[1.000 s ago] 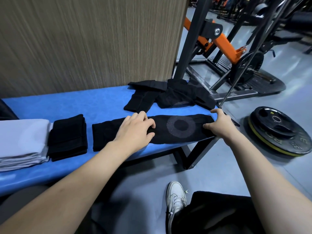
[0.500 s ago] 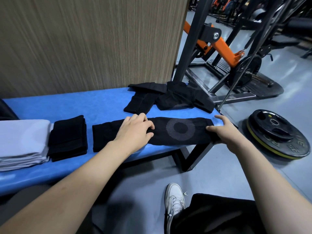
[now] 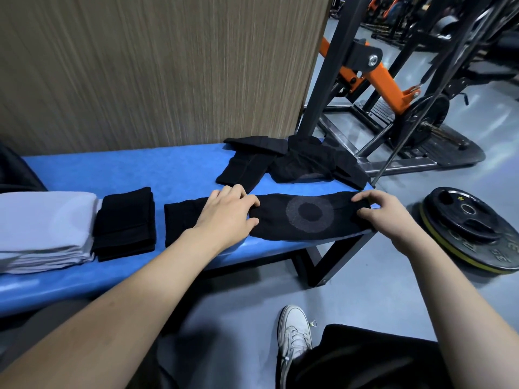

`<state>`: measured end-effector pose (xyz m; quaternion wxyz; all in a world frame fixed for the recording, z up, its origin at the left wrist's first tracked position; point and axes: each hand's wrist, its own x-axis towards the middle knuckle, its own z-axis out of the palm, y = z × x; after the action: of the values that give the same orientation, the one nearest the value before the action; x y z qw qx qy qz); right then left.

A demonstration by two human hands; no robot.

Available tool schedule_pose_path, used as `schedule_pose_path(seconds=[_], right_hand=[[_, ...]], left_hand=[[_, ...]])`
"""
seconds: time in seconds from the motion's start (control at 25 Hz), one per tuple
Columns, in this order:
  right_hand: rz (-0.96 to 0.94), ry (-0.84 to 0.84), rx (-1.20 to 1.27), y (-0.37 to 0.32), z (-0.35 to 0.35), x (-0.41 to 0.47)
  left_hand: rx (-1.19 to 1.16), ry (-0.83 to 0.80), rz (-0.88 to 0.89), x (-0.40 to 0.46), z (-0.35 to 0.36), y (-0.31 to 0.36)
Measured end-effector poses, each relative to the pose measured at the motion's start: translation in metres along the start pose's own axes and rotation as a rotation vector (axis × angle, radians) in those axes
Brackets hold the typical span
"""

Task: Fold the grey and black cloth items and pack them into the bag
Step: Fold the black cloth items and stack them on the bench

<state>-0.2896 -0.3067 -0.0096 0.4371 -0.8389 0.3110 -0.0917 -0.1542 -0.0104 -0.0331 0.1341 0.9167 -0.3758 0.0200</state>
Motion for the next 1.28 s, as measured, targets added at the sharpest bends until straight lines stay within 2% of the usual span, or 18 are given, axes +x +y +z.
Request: schedule_pose_path(seconds=[0.2, 0.36, 0.56, 0.88, 0.96, 1.04, 1.08, 1.16, 1.24, 1.28], right_hand=[[-0.180, 0.005, 0.049, -0.032, 0.018, -0.009], [-0.350, -0.110, -0.050, -0.058, 0.053, -0.020], [-0.457, -0.185, -0.187, -0.076, 0.099, -0.025], [-0.444, -0.345, -0.209, -0.086, 0.122, -0.028], [-0.401, -0.407, -0.156, -0.085, 0.121, -0.030], [-0.335, -0.466, -0.001, -0.085, 0.115, -0.031], [-0.313, -0.449, 0.083, -0.086, 0.110, -0.030], [-0.285, -0.278, 0.110, -0.083, 0.094, -0.024], [-0.245, -0.072, -0.093, -0.069, 0.076, -0.012], [-0.205, -0.043, -0.201, -0.061, 0.069, -0.009]], left_hand=[[-0.019, -0.006, 0.006, -0.001, -0.001, -0.001], [-0.030, -0.011, 0.006, 0.000, 0.000, -0.001], [-0.036, -0.006, -0.003, -0.001, 0.002, -0.001], [-0.025, -0.017, -0.021, -0.002, 0.000, 0.000], [-0.059, -0.018, -0.035, -0.002, -0.001, 0.002], [-0.141, 0.013, -0.057, -0.002, -0.004, 0.003], [-0.172, 0.021, -0.064, -0.002, -0.006, 0.002], [-0.185, 0.013, -0.074, -0.002, -0.008, 0.002], [-0.168, 0.022, -0.094, -0.002, -0.007, 0.006], [-0.155, 0.017, -0.103, -0.002, -0.005, 0.008]])
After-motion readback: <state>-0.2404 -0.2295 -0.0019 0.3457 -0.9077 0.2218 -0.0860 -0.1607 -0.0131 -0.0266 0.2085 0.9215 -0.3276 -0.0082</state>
